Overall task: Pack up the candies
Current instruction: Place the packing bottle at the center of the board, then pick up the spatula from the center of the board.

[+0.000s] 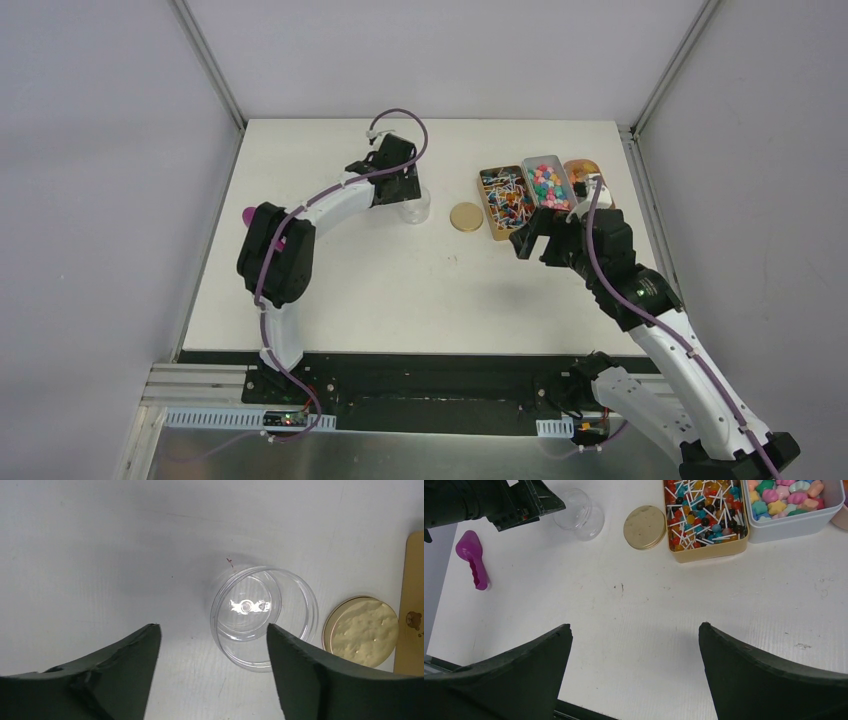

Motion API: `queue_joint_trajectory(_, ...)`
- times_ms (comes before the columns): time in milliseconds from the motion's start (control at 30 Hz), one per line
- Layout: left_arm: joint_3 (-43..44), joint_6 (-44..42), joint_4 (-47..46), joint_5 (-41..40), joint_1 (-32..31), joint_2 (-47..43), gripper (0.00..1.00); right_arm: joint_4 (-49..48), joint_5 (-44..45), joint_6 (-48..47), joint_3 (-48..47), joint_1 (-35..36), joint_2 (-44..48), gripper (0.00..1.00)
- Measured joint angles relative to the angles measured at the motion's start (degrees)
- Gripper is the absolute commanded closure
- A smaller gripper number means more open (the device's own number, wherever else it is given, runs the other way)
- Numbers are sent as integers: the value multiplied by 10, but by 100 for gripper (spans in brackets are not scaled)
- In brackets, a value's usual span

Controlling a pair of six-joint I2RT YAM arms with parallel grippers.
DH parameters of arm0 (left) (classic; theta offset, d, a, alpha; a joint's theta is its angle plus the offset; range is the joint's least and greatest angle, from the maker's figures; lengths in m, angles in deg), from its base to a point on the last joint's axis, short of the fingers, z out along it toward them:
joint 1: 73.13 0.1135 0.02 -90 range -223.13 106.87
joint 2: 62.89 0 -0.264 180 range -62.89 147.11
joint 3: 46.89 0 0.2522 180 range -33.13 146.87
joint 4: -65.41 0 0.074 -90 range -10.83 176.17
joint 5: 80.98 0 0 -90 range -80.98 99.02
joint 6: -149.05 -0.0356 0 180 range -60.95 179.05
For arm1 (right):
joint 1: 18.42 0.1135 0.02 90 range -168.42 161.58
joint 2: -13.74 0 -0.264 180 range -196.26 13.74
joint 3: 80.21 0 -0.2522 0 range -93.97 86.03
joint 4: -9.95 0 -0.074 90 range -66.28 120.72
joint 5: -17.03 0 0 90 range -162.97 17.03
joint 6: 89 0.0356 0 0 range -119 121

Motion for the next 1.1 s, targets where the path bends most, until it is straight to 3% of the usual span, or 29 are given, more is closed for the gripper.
queue_joint_trajectory(100, 3, -2, 11, -10, 0, -6, 2, 1, 0, 0, 0, 0, 2, 0)
queue_joint_trajectory(367, 4, -20, 45, -65, 16, -103, 1, 8, 5, 4, 0, 0, 10, 0)
queue_joint_trajectory(500, 2, -21, 59, -79, 63, -149, 5, 10, 5, 5, 0, 0, 12, 0)
queue_joint_trajectory(767, -107, -23, 75, -120, 245, -239, 18, 14, 7, 4, 0, 0, 20, 0)
queue_joint_trajectory(1100, -211, -12, 78, -113, 334, -235, 22, 4, 5, 4, 6, 0, 24, 0)
